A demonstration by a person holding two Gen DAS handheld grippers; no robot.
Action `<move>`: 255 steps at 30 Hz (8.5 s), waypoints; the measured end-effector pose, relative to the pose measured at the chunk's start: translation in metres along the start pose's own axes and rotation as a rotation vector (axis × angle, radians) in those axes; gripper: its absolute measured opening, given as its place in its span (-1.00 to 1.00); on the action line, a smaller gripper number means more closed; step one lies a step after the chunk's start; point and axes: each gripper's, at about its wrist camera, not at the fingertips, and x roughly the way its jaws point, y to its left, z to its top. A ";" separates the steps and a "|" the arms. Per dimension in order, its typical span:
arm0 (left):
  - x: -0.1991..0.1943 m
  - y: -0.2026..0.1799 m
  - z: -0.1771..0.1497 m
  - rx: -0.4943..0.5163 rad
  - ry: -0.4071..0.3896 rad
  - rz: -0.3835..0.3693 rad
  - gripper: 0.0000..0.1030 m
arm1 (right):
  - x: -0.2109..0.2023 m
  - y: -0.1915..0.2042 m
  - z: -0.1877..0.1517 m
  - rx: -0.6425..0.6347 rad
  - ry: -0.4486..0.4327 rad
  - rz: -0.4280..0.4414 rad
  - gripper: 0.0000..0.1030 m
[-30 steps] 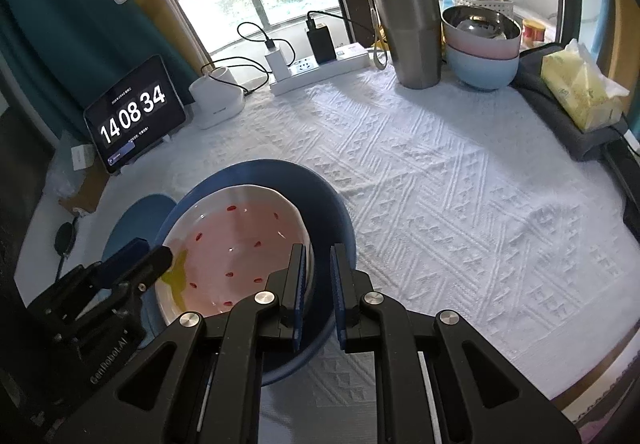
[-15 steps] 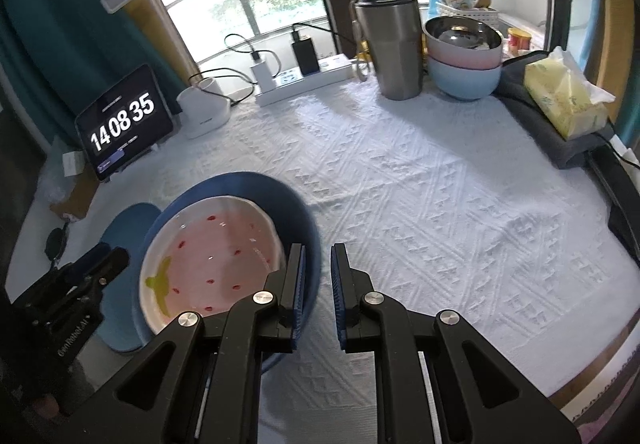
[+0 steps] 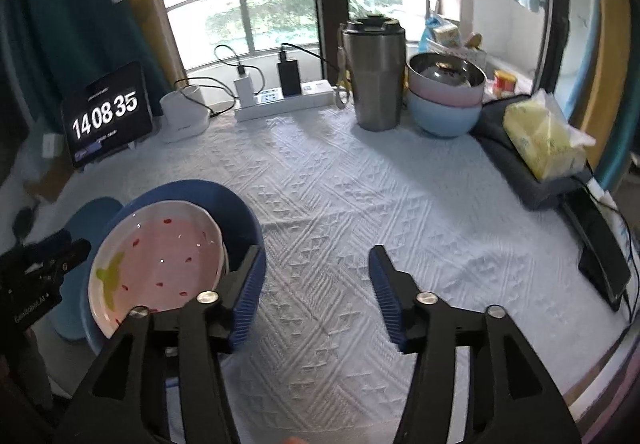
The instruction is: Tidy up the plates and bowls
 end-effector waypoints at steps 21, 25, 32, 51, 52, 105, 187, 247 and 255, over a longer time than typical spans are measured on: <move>0.005 -0.006 0.002 0.036 -0.043 -0.057 -0.09 | 0.024 0.000 -0.005 0.022 0.099 0.087 0.22; 0.007 -0.017 0.001 0.070 -0.066 -0.041 -0.09 | 0.026 0.004 -0.005 0.012 0.103 0.080 0.22; 0.017 -0.020 0.003 0.074 -0.071 -0.015 -0.09 | 0.034 -0.001 -0.010 0.060 0.129 0.121 0.22; 0.016 -0.030 0.001 0.099 -0.095 -0.076 -0.76 | 0.036 0.007 -0.014 0.134 0.101 0.239 -0.71; 0.017 -0.030 0.000 0.096 -0.097 -0.075 -0.76 | 0.035 0.012 -0.013 0.124 0.096 0.216 -0.75; -0.013 -0.029 0.016 0.035 -0.170 -0.205 -0.76 | 0.004 -0.001 0.004 0.213 0.038 0.179 -0.79; -0.024 0.152 -0.016 -0.144 -0.154 -0.054 -0.75 | 0.051 0.191 0.023 0.016 0.158 0.257 -0.79; -0.080 0.124 -0.029 -0.152 -0.220 0.102 0.58 | 0.004 0.166 -0.003 0.023 0.081 0.155 0.18; -0.106 0.109 -0.041 -0.145 -0.270 0.064 0.69 | -0.022 0.153 -0.013 0.020 0.035 0.128 0.18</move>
